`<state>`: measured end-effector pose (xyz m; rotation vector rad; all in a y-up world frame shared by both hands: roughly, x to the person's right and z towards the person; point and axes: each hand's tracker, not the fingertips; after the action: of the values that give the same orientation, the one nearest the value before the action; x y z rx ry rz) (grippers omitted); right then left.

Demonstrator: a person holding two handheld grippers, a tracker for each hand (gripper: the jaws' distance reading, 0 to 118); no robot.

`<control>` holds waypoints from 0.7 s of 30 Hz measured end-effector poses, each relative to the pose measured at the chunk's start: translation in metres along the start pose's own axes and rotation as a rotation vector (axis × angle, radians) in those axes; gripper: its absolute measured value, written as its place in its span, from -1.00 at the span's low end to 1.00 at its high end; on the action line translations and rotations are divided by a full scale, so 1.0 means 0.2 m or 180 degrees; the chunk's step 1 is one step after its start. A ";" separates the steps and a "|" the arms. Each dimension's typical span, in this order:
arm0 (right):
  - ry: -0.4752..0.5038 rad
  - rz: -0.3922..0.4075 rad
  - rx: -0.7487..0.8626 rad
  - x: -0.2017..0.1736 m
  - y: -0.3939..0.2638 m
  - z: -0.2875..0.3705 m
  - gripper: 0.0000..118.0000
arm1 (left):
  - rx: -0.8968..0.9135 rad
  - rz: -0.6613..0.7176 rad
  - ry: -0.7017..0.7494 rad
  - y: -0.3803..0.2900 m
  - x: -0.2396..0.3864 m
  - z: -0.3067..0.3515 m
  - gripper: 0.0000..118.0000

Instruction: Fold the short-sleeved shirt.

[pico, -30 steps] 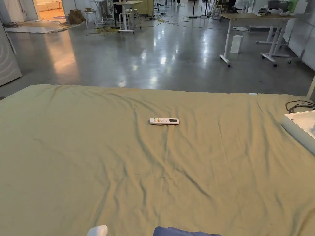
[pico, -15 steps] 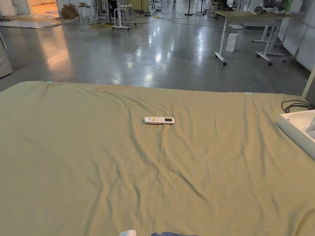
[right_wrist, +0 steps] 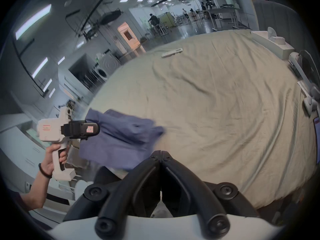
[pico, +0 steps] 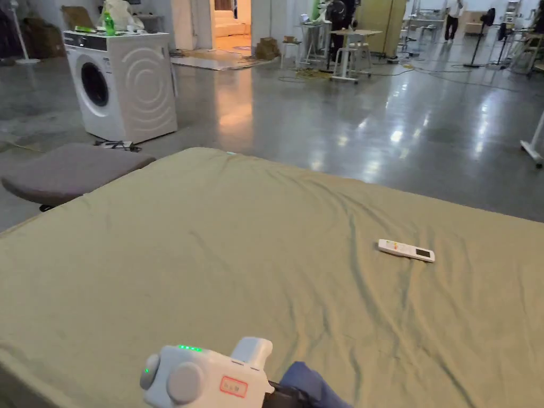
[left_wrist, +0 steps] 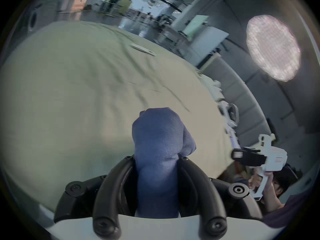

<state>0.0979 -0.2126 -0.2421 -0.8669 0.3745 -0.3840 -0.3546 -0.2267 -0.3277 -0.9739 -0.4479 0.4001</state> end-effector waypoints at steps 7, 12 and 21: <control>0.0023 -0.0138 -0.0056 -0.02 -0.01 -0.02 -1.00 | -0.0226 0.0556 0.1012 0.36 -0.86 0.46 -0.45; -0.0284 -0.0133 -0.0089 0.04 -0.03 -0.09 -1.00 | -0.0278 0.0848 0.1245 0.41 -1.10 0.32 -0.36; -0.0718 0.0358 0.0245 0.03 -0.03 0.06 -1.00 | -0.0026 0.0307 0.1994 0.48 -0.89 0.57 0.44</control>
<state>0.1078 -0.2107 -0.2315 -0.8005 0.1973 -0.1925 -0.5762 -0.1918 -0.3872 -1.0722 0.1655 0.1620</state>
